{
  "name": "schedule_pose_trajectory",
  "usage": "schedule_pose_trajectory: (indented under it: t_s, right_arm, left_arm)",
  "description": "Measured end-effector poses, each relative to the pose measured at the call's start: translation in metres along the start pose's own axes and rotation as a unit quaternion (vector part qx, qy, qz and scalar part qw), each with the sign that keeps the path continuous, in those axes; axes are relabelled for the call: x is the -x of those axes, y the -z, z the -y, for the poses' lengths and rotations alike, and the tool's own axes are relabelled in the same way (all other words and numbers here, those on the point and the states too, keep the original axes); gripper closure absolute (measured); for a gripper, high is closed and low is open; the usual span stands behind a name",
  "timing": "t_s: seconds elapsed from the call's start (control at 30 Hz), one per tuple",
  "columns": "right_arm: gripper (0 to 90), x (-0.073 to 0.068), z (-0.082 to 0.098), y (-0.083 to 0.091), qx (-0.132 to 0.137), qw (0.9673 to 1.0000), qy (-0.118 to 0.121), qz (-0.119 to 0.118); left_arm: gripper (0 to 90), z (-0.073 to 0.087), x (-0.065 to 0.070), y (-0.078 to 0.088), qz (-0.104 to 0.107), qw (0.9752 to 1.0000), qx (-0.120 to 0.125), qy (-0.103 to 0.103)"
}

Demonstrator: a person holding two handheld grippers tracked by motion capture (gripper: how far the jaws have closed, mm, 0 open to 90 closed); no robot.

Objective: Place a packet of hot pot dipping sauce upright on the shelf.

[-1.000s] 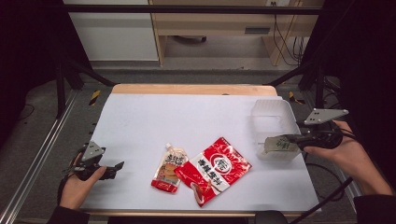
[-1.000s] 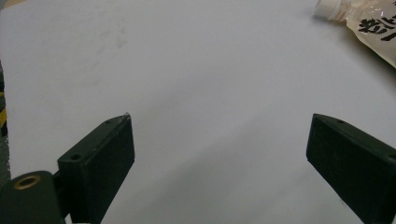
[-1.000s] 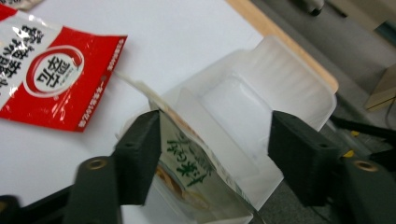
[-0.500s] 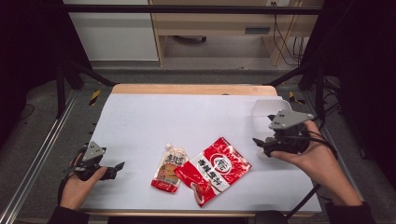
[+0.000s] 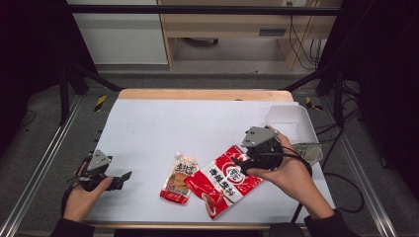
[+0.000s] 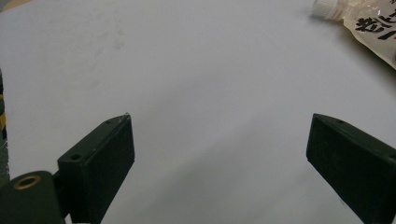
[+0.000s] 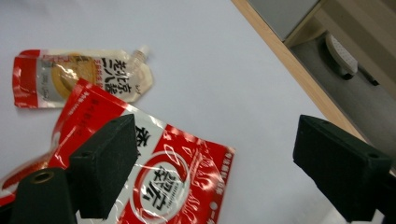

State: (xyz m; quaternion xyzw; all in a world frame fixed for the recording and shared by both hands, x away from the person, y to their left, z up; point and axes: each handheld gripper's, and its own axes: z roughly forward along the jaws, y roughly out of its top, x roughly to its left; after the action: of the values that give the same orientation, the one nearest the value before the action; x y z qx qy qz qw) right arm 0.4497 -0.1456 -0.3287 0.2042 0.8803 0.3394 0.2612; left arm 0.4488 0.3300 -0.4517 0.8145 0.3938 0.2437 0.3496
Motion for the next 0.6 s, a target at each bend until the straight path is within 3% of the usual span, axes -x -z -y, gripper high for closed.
schedule_pose_trajectory:
  t_s: [0.2, 0.43, 0.6]
  right_arm:
    - [19.5, -0.015, -0.008, -0.022, 0.007, 0.9999, 0.003, -0.008]
    - [28.8, -0.034, -0.019, -0.05, 0.01, 0.9996, -0.015, -0.019]
    - [29.7, -0.043, -0.024, -0.072, 0.003, 0.9991, -0.034, -0.025]
  left_arm:
    - [7.4, 0.0, 0.0, 0.0, 0.0, 1.0, 0.0, -0.001]
    - [7.4, 0.0, 0.001, -0.001, 0.0, 1.0, 0.0, -0.001]
    - [7.4, 0.0, 0.001, -0.001, -0.001, 1.0, 0.002, 0.001]
